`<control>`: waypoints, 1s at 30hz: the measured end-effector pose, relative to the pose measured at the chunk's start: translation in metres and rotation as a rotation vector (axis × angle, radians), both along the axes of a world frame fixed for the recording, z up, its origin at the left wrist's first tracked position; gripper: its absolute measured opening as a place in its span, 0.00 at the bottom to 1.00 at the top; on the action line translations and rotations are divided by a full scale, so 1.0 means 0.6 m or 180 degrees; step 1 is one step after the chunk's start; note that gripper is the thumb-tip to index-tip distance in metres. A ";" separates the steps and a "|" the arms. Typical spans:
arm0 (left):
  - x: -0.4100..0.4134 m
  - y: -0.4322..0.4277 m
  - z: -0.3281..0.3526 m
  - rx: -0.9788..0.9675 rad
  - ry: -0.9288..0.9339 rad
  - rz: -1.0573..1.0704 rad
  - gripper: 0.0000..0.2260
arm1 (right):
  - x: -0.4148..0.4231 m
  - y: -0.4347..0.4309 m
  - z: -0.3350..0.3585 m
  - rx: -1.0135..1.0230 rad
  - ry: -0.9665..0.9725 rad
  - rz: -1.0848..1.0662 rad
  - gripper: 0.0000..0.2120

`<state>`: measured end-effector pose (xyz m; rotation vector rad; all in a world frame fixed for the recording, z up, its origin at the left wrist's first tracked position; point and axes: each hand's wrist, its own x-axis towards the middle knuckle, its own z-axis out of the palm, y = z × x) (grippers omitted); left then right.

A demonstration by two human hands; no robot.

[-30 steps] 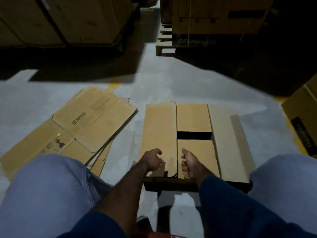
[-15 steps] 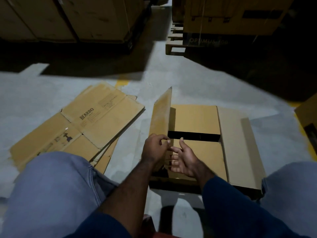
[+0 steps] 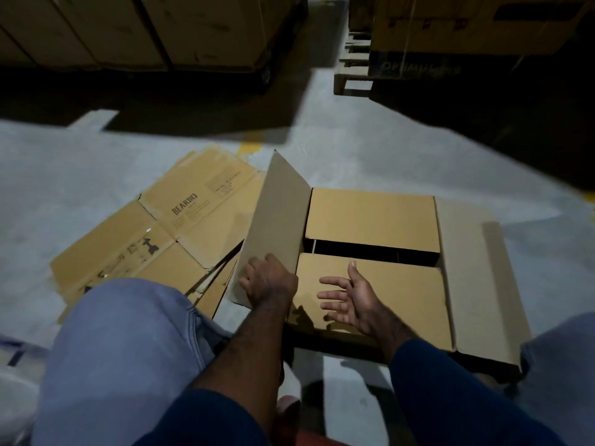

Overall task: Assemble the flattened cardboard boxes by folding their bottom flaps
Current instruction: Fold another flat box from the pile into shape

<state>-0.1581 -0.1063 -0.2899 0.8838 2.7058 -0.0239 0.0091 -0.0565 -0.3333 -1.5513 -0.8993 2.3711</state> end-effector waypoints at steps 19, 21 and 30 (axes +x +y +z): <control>-0.052 0.046 -0.156 -0.0405 -0.1320 -0.0020 0.20 | 0.062 -0.007 -0.100 0.0036 -0.0660 -0.0801 0.34; -0.054 0.064 -0.167 -0.0430 -0.1249 -0.0147 0.19 | 0.055 -0.001 -0.102 0.0055 -0.0632 -0.0731 0.33; -0.061 0.093 -0.204 -0.0719 -0.0322 -0.0994 0.15 | 0.023 0.022 -0.126 0.0248 -0.0754 -0.0503 0.26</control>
